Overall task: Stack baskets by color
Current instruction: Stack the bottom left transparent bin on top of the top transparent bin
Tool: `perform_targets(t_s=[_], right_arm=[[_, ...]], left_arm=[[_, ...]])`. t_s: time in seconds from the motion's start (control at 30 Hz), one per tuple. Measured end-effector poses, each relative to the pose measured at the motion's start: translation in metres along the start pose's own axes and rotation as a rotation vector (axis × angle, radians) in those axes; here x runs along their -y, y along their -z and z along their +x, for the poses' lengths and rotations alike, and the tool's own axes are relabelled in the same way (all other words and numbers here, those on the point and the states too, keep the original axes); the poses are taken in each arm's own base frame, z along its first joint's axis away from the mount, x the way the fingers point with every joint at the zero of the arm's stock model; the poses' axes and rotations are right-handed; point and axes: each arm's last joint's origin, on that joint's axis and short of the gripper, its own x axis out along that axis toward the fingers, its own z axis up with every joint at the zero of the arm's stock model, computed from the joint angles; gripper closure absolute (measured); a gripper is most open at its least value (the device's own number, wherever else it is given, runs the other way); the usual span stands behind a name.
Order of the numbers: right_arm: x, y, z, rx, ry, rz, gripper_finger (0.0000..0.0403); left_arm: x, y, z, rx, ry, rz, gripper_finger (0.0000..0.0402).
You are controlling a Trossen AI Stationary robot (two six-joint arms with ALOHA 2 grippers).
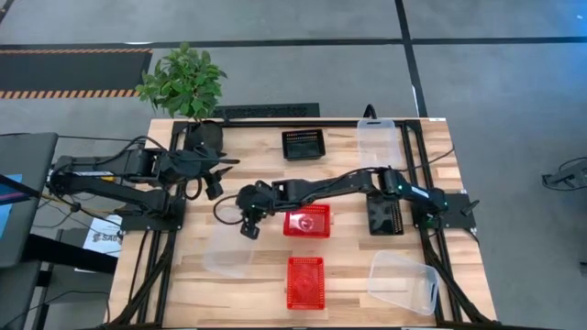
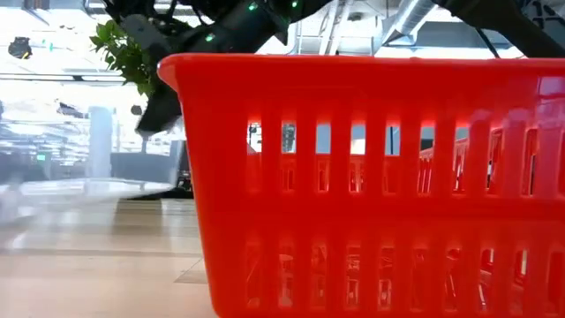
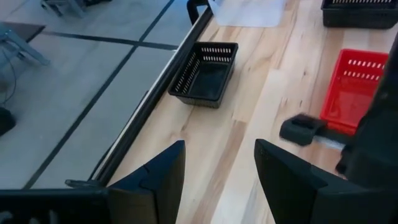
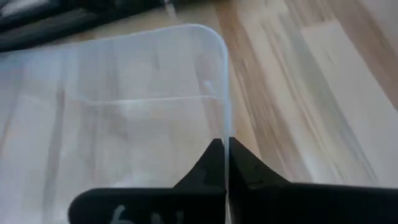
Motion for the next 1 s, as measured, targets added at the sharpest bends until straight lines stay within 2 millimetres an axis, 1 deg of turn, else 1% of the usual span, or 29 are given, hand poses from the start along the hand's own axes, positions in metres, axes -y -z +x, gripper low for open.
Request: perform_targets(t_s=[0.1,0.2,0.37,0.43,0.5,0.6,0.7,0.73,0.8,0.9,1.0], right_arm=[[-0.002,-0.006,-0.008,0.018,-0.02,-0.001,0.0396],[-0.002,-0.01,-0.022,-0.018,-0.043,-0.015,0.0399],[-0.015,-0.014,-0.047,-0.058,-0.12,-0.085,0.04],[-0.021,-0.014,-0.063,-0.091,-0.123,-0.128,0.04],[-0.027,-0.018,-0.077,-0.084,-0.133,-0.159,0.04],[-0.029,-0.018,-0.1,-0.1,-0.129,-0.184,0.04],[-0.017,-0.011,-0.128,-0.089,-0.09,-0.159,0.0401],[-0.009,-0.009,-0.139,-0.06,-0.074,-0.136,0.0401],[0.008,0.002,-0.163,-0.009,-0.033,-0.072,0.0401],[0.034,0.023,-0.207,0.109,0.007,0.05,0.0401],[0.058,0.044,-0.253,0.233,0.101,0.176,0.0402]], left_arm=[[-0.001,0.0,0.0,0.002,-0.033,0.001,0.022],[-0.003,0.001,-0.001,0.007,-0.095,-0.019,0.0221],[-0.011,0.007,-0.009,0.001,-0.192,-0.084,0.0221],[-0.014,0.012,-0.012,-0.016,-0.212,-0.105,0.0221],[-0.016,0.013,-0.015,-0.01,-0.218,-0.137,0.0221],[-0.018,0.016,-0.019,-0.015,-0.222,-0.158,0.0221],[-0.02,0.018,-0.022,-0.006,-0.218,-0.172,0.0221],[-0.021,0.018,-0.023,0.001,-0.216,-0.177,0.0221],[-0.021,0.018,-0.023,0.004,-0.217,-0.18,0.0221],[-0.021,0.018,-0.023,0.003,-0.217,-0.168,0.0221],[-0.02,0.017,-0.022,0.0,-0.214,-0.161,0.0221]])
